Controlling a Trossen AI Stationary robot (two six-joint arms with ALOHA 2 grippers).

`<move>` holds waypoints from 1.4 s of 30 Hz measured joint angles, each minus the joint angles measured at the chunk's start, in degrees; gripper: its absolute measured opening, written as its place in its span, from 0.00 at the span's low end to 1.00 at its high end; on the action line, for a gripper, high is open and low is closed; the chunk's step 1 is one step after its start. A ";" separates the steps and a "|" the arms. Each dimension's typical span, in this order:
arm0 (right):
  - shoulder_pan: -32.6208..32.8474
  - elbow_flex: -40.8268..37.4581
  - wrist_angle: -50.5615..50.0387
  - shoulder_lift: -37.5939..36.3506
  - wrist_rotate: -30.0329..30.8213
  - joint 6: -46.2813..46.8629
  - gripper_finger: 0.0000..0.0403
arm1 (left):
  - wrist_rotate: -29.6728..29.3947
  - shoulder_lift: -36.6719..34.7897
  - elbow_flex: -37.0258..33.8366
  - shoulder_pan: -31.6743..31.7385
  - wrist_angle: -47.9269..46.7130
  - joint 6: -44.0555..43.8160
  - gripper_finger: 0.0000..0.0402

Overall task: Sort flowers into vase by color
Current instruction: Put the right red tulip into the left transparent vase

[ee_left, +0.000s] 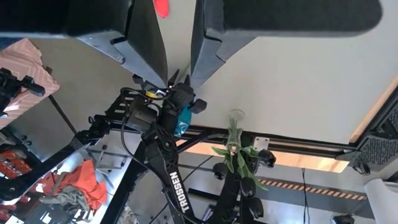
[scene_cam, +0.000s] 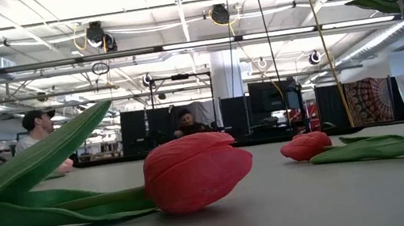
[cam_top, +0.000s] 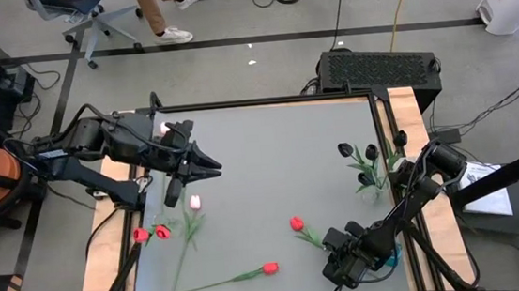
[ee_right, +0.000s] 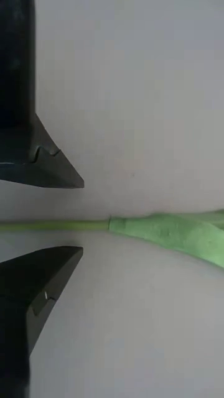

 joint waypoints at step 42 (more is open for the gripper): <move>-2.32 0.03 0.36 -0.09 -8.86 -1.44 0.15 | 0.00 0.00 0.00 -0.39 0.12 -1.42 0.19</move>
